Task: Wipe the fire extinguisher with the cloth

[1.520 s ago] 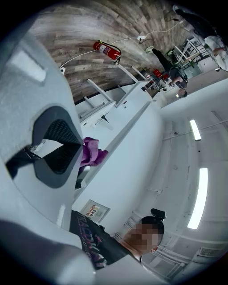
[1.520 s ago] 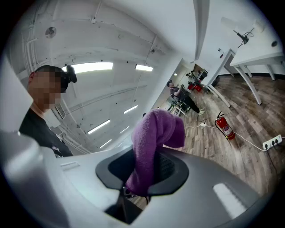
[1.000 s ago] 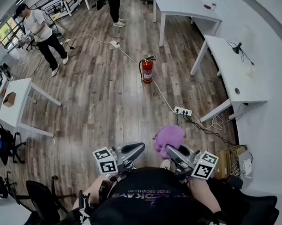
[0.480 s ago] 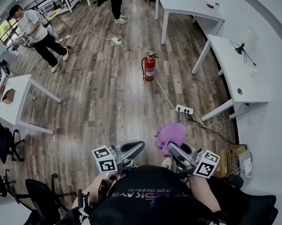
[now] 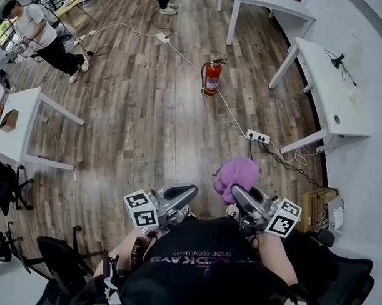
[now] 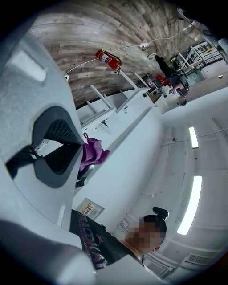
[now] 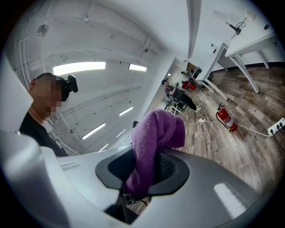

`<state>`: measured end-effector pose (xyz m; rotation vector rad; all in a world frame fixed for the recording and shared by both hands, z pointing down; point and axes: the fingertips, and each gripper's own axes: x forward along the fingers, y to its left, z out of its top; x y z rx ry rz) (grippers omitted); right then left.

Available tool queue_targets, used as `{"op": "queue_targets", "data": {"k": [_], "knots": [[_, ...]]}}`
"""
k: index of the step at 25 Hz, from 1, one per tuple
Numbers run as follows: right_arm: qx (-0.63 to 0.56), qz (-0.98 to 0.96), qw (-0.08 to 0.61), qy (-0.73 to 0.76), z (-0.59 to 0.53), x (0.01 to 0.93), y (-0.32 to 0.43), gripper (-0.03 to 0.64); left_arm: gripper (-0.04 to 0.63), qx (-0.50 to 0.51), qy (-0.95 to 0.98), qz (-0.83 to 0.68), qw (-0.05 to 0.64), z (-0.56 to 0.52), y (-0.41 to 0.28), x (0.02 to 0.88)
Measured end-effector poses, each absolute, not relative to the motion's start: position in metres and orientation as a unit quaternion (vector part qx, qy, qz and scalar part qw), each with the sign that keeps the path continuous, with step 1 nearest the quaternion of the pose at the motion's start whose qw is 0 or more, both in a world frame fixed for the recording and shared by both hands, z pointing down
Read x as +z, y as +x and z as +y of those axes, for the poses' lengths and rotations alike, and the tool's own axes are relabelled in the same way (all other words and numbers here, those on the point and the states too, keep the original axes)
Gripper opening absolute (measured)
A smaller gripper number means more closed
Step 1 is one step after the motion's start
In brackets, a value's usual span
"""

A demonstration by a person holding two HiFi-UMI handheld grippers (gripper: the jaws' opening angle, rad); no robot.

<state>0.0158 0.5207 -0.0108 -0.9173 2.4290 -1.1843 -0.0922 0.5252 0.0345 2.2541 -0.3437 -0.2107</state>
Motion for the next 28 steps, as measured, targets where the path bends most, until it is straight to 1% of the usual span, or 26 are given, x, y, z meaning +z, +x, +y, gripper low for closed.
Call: {"op": "queue_targets", "data": {"k": [6, 14, 21, 28], "knots": [[-0.417, 0.834, 0.144, -0.331, 0.511, -0.003, -0.007, 0.094, -0.003, -0.079, 0.893, -0.132, 0.424, 0.518, -0.117, 0.046], [-0.417, 0.835, 0.148, -0.329, 0.478, -0.002, 0.01, 0.094, -0.003, -0.077, 0.894, -0.139, 0.419, 0.491, -0.103, 0.046], [-0.416, 0.847, 0.151, -0.294, 0.407, -0.005, 0.054, 0.094, -0.003, -0.083, 0.892, -0.185, 0.404, 0.428, -0.064, 0.039], [-0.411, 0.858, 0.15, -0.269, 0.332, -0.007, 0.123, 0.094, -0.003, -0.075, 0.894, -0.21, 0.389, 0.362, 0.007, 0.035]]}}
